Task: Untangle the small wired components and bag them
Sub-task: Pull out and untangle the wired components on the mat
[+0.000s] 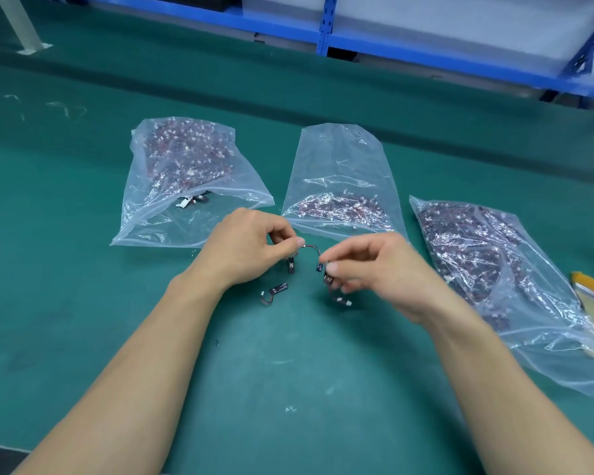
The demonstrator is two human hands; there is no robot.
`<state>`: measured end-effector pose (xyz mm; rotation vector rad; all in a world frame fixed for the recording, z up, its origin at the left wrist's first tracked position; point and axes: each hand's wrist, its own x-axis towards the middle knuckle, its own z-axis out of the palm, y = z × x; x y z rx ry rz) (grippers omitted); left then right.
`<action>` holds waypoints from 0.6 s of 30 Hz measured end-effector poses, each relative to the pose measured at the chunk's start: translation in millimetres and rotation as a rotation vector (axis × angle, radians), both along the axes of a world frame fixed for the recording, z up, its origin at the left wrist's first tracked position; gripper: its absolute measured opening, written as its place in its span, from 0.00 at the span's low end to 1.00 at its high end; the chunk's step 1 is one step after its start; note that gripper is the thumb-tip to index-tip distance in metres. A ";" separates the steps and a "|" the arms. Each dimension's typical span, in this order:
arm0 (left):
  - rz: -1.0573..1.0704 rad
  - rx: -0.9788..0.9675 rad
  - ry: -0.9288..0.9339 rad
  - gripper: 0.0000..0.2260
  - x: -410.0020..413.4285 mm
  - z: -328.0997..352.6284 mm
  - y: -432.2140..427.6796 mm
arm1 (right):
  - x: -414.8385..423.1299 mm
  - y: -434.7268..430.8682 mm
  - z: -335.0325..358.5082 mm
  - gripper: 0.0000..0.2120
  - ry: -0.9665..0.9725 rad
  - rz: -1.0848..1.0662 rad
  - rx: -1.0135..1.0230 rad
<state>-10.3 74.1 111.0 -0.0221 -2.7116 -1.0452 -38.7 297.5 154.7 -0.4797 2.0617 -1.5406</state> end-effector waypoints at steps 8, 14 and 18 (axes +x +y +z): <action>-0.010 0.003 -0.005 0.09 1.5 -0.1 2.0 | 16.4 -8.4 -23.5 0.08 0.004 -0.007 0.133; -0.012 0.007 -0.003 0.09 1.8 0.2 2.3 | 12.5 3.6 -20.4 0.09 0.085 -0.073 0.179; -0.014 0.002 -0.003 0.09 1.9 -0.5 2.4 | 12.6 7.1 -23.7 0.07 0.257 -0.071 0.383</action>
